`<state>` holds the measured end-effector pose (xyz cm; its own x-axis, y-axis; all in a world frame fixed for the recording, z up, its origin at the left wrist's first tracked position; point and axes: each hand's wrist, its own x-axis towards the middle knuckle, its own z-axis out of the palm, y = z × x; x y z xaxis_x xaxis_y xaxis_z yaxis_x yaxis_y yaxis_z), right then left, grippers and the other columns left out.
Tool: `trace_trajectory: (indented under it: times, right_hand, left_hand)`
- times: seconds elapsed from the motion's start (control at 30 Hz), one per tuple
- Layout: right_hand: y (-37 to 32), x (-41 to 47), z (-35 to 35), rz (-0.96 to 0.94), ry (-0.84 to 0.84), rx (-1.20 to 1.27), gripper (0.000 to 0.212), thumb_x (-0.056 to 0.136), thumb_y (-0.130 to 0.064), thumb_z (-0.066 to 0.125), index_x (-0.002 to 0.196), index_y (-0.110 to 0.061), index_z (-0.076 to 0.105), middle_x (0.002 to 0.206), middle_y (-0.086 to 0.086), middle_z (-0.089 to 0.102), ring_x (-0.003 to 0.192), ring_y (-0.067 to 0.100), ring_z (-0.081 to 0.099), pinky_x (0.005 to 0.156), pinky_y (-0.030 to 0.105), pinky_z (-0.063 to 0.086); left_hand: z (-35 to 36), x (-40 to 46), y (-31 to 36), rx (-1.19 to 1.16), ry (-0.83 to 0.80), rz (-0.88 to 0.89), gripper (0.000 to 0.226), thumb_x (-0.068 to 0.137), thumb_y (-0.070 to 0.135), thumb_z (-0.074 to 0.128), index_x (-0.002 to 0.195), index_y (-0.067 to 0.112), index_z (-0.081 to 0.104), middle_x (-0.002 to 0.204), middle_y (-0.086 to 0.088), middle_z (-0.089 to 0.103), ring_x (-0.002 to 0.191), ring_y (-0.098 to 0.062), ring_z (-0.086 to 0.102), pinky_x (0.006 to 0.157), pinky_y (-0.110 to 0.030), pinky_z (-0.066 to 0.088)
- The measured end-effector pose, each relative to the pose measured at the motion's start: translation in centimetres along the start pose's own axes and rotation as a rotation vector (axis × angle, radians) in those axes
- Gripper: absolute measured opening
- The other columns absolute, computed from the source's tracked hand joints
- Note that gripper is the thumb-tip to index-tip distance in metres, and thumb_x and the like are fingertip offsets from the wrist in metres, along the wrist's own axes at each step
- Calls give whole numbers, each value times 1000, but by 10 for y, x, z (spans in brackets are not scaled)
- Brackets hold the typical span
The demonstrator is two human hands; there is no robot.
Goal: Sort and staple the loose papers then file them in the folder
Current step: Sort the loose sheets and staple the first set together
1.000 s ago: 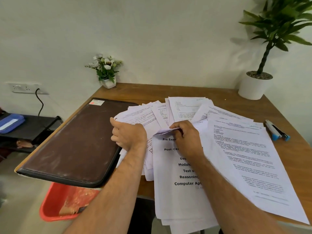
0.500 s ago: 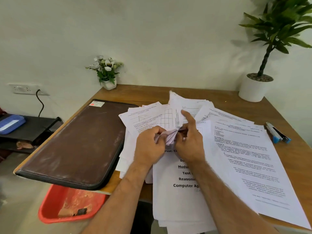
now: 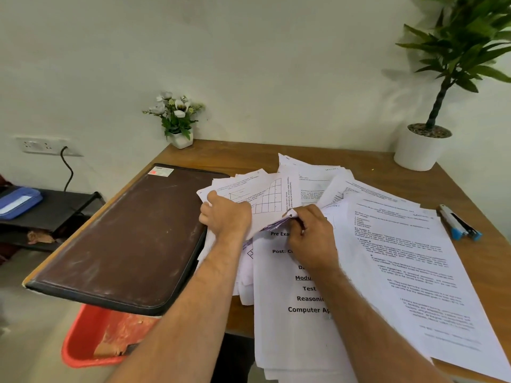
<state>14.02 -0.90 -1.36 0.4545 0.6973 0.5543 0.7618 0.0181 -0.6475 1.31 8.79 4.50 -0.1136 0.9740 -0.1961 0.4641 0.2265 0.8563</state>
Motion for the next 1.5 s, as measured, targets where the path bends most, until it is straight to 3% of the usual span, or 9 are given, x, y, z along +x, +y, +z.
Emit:
trace_trajectory:
  times: [0.2,0.37,0.5,0.7,0.87,1.03,1.13,1.27,1.5]
  right_hand:
    - [-3,0,3,-12,25,17,20,85,7,60,93,-8,72,91,-4,58,78,2,47,70,-1,35]
    - [-2,2,4,-26,29,27,20,86,5,61,94,-9,72,92,-4,59,77,3,49,70,1,36]
    - [-3,2,3,-36,51,47,21,85,4,60,96,-11,71,92,-2,61,77,7,52,70,15,46]
    - [-14,-7,-5,115,-52,175,80,83,-2,62,138,-52,32,92,-8,70,78,15,66,70,32,53]
    - [-5,-5,-2,5,-7,150,54,69,2,76,110,-32,64,91,-10,68,79,10,65,66,22,49]
    - [1,-9,1,-48,59,114,35,64,2,77,89,-20,67,86,-7,64,74,9,59,60,20,47]
    - [0,-11,1,-55,78,107,27,68,-4,71,88,-21,65,85,-7,62,74,12,60,57,33,50]
    - [2,-10,1,-50,29,76,42,57,-2,85,88,-22,65,86,-6,62,72,14,60,57,34,50]
    - [3,-9,-2,-16,27,49,30,71,-7,63,90,-30,61,87,-11,59,75,15,59,56,39,53]
  left_hand:
    - [0,12,0,-62,161,-86,78,87,21,67,153,23,25,144,-8,48,132,-30,40,101,-51,34]
    - [-8,10,-12,-165,313,185,19,95,20,61,113,27,64,111,5,67,94,-17,60,73,-34,40]
    - [-7,4,-17,-135,322,404,6,94,21,69,99,25,70,96,14,68,98,-14,64,81,-32,45]
    - [5,-26,-31,-82,-252,709,27,80,7,70,72,31,63,86,16,74,91,-2,68,80,-30,57]
    - [-6,-19,-27,-285,-576,602,13,70,21,61,60,22,69,78,1,76,93,-22,73,85,-38,57]
    - [0,22,-13,10,-158,328,25,89,13,63,111,21,71,116,5,70,114,-16,63,101,-31,49]
    - [10,39,-5,248,-189,242,53,85,27,76,133,13,56,133,-6,63,124,-27,58,101,-34,48]
    - [23,50,7,216,-170,129,64,77,40,86,123,12,53,117,-6,67,108,-31,66,91,-43,56]
    - [16,54,-9,115,-114,119,10,87,26,67,87,16,65,82,1,65,79,-25,60,70,-30,48]
